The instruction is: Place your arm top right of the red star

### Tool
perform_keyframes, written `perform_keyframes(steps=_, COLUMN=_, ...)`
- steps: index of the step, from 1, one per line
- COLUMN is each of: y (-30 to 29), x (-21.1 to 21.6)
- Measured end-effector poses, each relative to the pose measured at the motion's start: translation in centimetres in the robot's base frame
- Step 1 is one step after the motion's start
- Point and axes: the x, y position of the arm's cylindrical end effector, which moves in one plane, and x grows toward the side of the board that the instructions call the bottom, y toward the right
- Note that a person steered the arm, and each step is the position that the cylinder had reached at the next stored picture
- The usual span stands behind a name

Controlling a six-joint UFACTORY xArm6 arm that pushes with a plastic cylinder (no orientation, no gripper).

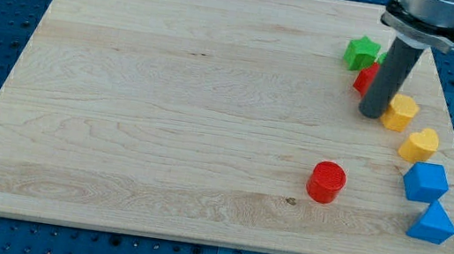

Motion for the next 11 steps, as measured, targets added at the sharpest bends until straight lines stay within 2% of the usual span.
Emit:
perform_keyframes(steps=2, y=-0.4, x=-0.1)
perform_keyframes(steps=3, y=-7.1, x=0.3)
perform_keyframes(steps=4, y=-15.3, x=2.6)
perform_keyframes(steps=5, y=-17.9, x=3.2)
perform_keyframes(steps=6, y=-17.0, x=1.2)
perform_keyframes(steps=8, y=-7.3, x=-6.0)
perform_keyframes(steps=11, y=-3.2, x=-6.6)
